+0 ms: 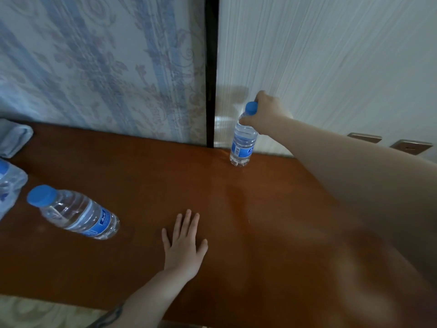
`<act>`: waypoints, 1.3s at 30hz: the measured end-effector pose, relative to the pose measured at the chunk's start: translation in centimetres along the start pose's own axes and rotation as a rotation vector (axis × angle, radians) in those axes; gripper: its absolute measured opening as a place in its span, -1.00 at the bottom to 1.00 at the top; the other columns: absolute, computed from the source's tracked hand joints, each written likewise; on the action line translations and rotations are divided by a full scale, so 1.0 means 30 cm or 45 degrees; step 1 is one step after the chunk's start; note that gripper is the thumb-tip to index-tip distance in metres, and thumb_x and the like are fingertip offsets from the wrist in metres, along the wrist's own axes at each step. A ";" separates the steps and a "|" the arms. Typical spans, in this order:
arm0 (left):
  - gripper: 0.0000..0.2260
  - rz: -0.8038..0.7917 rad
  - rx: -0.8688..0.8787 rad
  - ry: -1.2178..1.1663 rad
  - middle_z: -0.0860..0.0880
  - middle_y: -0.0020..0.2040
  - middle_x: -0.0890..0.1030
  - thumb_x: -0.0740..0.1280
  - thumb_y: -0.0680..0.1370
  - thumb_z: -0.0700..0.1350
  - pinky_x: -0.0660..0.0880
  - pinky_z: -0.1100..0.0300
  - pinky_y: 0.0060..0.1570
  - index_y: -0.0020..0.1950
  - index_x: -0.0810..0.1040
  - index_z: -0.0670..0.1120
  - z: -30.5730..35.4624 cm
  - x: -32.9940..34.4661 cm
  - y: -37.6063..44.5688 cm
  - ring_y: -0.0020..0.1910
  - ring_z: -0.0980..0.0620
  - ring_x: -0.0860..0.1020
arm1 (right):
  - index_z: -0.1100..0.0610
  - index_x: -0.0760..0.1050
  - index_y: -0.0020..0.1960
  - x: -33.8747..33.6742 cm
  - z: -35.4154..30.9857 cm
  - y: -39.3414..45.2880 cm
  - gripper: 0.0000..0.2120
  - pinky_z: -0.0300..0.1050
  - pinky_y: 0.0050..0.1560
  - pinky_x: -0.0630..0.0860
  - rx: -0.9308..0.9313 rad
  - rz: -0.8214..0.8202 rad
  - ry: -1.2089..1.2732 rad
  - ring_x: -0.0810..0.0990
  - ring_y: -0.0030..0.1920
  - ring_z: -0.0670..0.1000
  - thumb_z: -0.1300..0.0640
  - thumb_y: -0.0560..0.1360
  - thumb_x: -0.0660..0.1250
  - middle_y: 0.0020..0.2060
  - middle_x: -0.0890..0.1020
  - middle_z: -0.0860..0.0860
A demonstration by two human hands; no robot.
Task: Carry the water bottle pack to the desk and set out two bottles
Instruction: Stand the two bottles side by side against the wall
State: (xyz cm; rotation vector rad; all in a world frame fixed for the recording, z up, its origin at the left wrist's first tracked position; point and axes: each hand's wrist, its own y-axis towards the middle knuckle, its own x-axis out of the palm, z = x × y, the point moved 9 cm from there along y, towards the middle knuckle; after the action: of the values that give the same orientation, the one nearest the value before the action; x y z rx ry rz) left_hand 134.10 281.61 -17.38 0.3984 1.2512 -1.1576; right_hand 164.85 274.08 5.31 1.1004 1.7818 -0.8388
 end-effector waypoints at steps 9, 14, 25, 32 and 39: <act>-0.37 -0.186 0.151 0.002 0.16 0.57 -0.27 0.12 0.60 0.13 -0.25 -0.14 0.48 0.56 -0.18 0.18 -0.015 -0.033 -0.001 0.52 0.13 -0.33 | 0.23 0.41 0.16 0.036 -0.099 0.010 -0.60 -0.11 -0.36 0.39 0.004 0.067 0.056 0.51 -0.22 0.10 -0.01 0.48 0.38 -0.12 0.48 0.10; -0.35 -0.252 0.222 -0.005 0.18 0.57 -0.26 0.16 0.59 0.07 -0.22 -0.10 0.49 0.56 -0.16 0.19 -0.039 -0.043 -0.001 0.47 0.21 -0.36 | 0.23 0.42 0.13 0.054 -0.138 0.030 -0.64 -0.13 -0.35 0.35 -0.022 0.134 0.076 0.49 -0.21 0.09 0.01 0.49 0.38 -0.13 0.48 0.09; -0.34 -0.310 0.274 -0.008 0.17 0.58 -0.24 0.19 0.58 0.00 -0.20 -0.08 0.49 0.56 -0.13 0.18 -0.046 -0.053 -0.001 0.52 0.17 -0.30 | 0.20 0.28 0.25 0.038 -0.161 -0.004 -0.45 -0.04 -0.27 0.39 0.115 0.161 -0.096 0.50 -0.17 0.12 -0.08 0.45 0.40 -0.17 0.46 0.06; -0.36 -0.378 0.338 -0.015 0.18 0.58 -0.22 0.21 0.59 -0.01 -0.20 -0.01 0.49 0.56 -0.08 0.18 -0.064 -0.059 -0.013 0.53 0.16 -0.27 | 0.06 0.50 0.00 0.118 -0.622 -0.351 -0.77 -0.05 -0.27 0.47 -0.492 0.192 0.778 0.45 -0.38 -0.07 0.14 0.37 0.43 -0.42 0.43 -0.11; -0.63 -0.447 0.225 0.111 -0.19 0.45 0.38 0.17 0.61 -0.05 0.02 -0.03 0.44 0.38 0.44 -0.16 -0.102 -0.118 -0.051 0.45 -0.19 0.24 | -0.11 0.31 0.37 0.505 -0.970 -0.678 -0.48 0.02 -0.02 0.57 -0.985 -0.636 0.337 0.53 -0.09 0.03 -0.19 0.46 0.34 0.06 0.38 -0.02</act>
State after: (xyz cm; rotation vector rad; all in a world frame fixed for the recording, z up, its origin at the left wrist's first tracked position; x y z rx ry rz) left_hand 131.63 284.97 -14.77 0.3716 1.3335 -1.5714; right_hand 133.32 296.36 5.47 0.2642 2.3545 -0.2030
